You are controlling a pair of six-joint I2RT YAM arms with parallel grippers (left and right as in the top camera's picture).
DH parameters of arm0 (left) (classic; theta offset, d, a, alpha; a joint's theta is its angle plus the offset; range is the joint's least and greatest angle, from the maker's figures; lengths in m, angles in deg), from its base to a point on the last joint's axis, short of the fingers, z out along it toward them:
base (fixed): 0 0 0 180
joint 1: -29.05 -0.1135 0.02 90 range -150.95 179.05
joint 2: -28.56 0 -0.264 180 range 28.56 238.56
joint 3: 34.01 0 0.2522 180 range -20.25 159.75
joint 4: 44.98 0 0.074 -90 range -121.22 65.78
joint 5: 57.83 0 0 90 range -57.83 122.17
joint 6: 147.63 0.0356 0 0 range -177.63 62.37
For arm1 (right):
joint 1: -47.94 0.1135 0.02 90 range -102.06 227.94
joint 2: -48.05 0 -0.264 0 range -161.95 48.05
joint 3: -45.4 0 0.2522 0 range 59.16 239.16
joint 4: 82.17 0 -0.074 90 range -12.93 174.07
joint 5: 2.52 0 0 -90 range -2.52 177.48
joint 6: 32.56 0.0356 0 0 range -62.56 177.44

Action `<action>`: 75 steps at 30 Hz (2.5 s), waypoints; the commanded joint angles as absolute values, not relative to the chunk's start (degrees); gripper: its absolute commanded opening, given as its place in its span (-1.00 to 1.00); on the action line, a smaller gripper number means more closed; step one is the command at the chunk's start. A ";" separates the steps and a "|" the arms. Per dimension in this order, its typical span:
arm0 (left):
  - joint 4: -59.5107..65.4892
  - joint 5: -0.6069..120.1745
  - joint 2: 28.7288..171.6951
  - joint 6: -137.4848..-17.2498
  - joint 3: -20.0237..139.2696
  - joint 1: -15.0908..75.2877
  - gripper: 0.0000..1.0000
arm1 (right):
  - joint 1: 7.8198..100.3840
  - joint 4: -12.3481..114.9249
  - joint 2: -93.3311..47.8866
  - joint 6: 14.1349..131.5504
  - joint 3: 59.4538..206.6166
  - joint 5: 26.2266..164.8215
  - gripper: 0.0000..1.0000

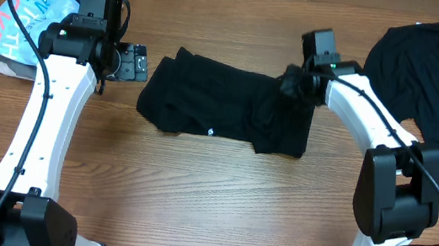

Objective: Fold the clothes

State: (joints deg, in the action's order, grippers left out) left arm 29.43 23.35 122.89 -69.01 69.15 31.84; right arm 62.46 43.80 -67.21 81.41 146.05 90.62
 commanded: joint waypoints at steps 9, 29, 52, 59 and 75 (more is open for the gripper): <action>28.86 22.76 123.39 -67.91 70.33 31.64 1.00 | 72.87 50.05 -67.04 81.43 151.01 98.53 0.10; 28.81 22.76 123.39 -67.89 70.33 31.64 1.00 | 70.37 23.34 -66.86 76.27 145.92 91.19 -0.19; 28.77 22.76 123.39 -67.89 70.33 31.64 0.99 | 81.06 25.95 -65.68 78.72 146.90 103.69 0.11; 28.88 22.78 123.39 -67.89 70.33 31.64 1.00 | 80.08 25.68 -64.44 80.03 150.20 103.67 0.80; 28.35 53.73 137.90 -45.99 70.22 31.40 1.00 | 58.92 15.56 -61.53 68.76 159.36 101.02 1.00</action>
